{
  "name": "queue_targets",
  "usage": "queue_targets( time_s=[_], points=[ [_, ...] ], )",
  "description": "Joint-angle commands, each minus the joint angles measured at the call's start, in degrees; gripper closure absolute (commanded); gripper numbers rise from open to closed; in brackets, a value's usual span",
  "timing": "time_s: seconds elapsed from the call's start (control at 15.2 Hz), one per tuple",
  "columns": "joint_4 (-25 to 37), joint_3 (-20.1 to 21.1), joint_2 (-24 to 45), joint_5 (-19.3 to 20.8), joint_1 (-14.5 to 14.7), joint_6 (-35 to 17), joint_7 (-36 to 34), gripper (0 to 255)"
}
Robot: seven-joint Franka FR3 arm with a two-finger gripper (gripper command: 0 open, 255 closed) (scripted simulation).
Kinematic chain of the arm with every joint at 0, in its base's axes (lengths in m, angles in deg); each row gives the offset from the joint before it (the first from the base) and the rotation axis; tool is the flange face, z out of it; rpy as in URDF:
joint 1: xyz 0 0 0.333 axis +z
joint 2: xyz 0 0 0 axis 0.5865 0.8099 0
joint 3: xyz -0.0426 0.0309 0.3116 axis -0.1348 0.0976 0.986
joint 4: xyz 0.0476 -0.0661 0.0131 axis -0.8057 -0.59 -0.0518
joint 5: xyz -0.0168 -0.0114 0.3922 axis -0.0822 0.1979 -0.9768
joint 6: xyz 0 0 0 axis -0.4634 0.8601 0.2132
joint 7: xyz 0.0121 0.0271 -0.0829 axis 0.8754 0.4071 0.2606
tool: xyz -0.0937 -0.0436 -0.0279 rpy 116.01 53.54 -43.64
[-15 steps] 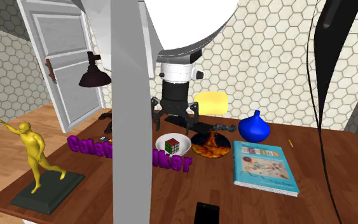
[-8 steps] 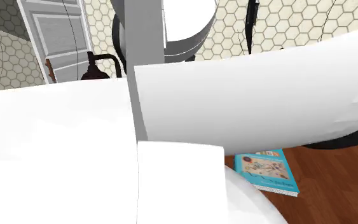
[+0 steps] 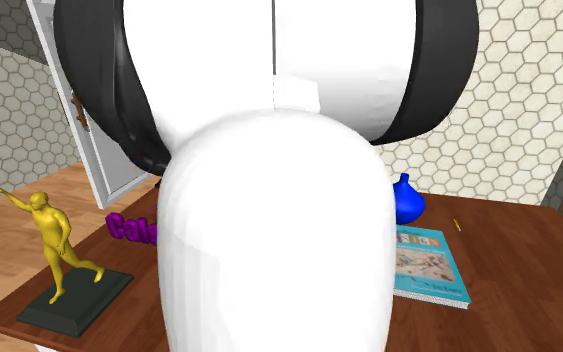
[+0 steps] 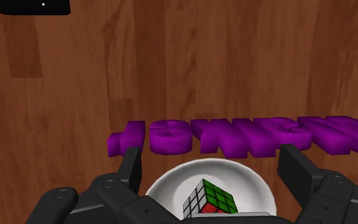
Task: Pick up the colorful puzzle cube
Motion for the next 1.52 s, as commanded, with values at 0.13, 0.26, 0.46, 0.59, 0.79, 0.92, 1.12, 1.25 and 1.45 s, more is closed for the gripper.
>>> queue_targets(
  time_s=[0.13, 0.26, 0.46, 0.59, 0.79, 0.92, 1.12, 1.25, 1.45],
  points=[
    [5.15, 0.22, 8.53, 0.95, 0.37, -3.85, -2.36, 0],
    [8.34, 0.13, 12.93, 1.51, 0.61, -5.27, -3.44, 0],
    [13.7, -0.17, 19.55, 2.31, 1.06, -6.84, -4.97, 0],
    [17.7, -0.46, 24.0, 2.77, 1.42, -7.51, -5.9, 0],
    [24.37, -0.96, 30.78, 3.33, 1.97, -7.93, -7.18, 0],
    [27.51, -1.2, 33.74, 3.51, 2.22, -7.88, -7.68, 0],
    [27.34, -1.26, 35.2, 3.56, 2.27, -9.51, -7.61, 0],
    [27.32, -1.3, 36.23, 3.6, 2.31, -10.55, -7.57, 0],
    [27.34, -1.34, 37.57, 3.65, 2.36, -11.88, -7.52, 0]
  ],
)
